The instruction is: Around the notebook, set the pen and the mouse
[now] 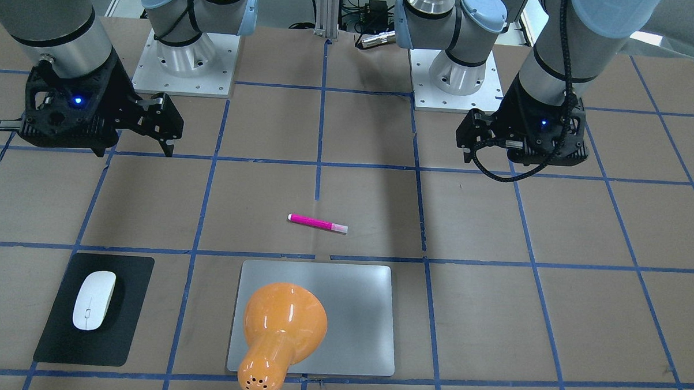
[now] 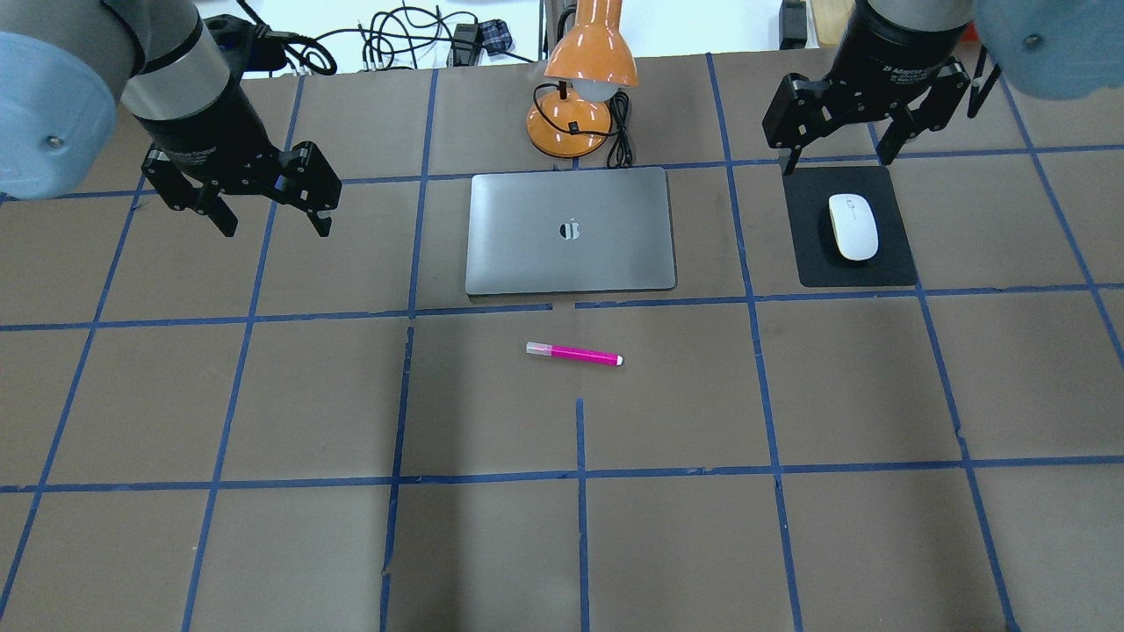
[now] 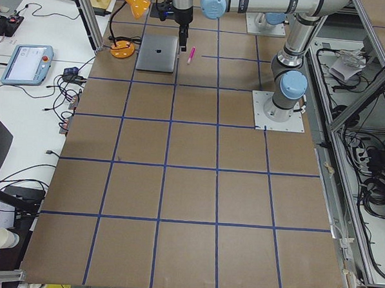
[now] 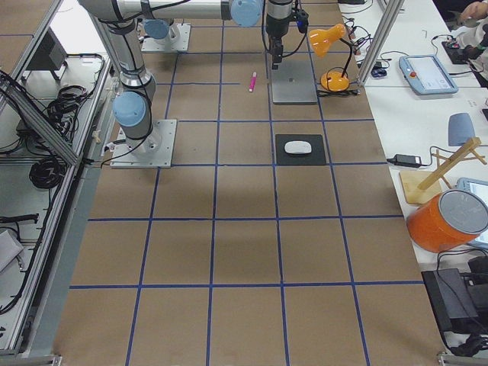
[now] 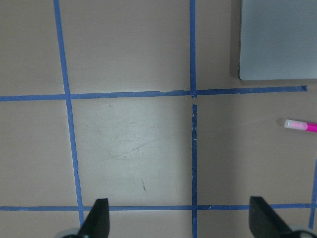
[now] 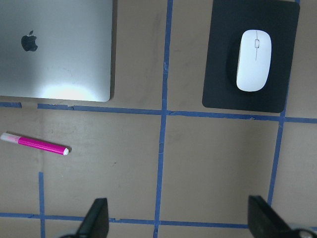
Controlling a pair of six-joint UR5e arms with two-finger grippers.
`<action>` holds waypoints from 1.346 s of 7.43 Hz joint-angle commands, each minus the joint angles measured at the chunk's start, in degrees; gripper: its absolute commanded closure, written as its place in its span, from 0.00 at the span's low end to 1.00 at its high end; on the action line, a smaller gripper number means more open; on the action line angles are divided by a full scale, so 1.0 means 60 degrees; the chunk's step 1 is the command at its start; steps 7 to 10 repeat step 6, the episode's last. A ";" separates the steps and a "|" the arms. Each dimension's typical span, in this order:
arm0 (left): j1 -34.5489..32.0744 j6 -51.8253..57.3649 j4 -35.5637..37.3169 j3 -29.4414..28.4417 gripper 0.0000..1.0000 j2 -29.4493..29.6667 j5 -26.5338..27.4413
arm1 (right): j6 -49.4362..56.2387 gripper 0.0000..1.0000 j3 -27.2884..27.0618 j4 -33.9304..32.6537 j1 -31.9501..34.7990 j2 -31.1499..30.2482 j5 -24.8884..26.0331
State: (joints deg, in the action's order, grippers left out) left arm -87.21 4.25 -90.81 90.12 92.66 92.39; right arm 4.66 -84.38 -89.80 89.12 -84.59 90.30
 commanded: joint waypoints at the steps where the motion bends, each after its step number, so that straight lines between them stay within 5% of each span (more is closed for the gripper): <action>1: -0.0011 -0.0005 -0.0026 0.0053 0.00 -0.0033 -0.0017 | 0.0000 0.00 0.0000 -0.0004 0.0000 0.0007 -0.0020; 10: -0.0040 -0.0064 -0.0011 0.0096 0.00 -0.0077 -0.0002 | 0.0000 0.00 -0.0058 0.0040 0.0014 -0.0051 0.0009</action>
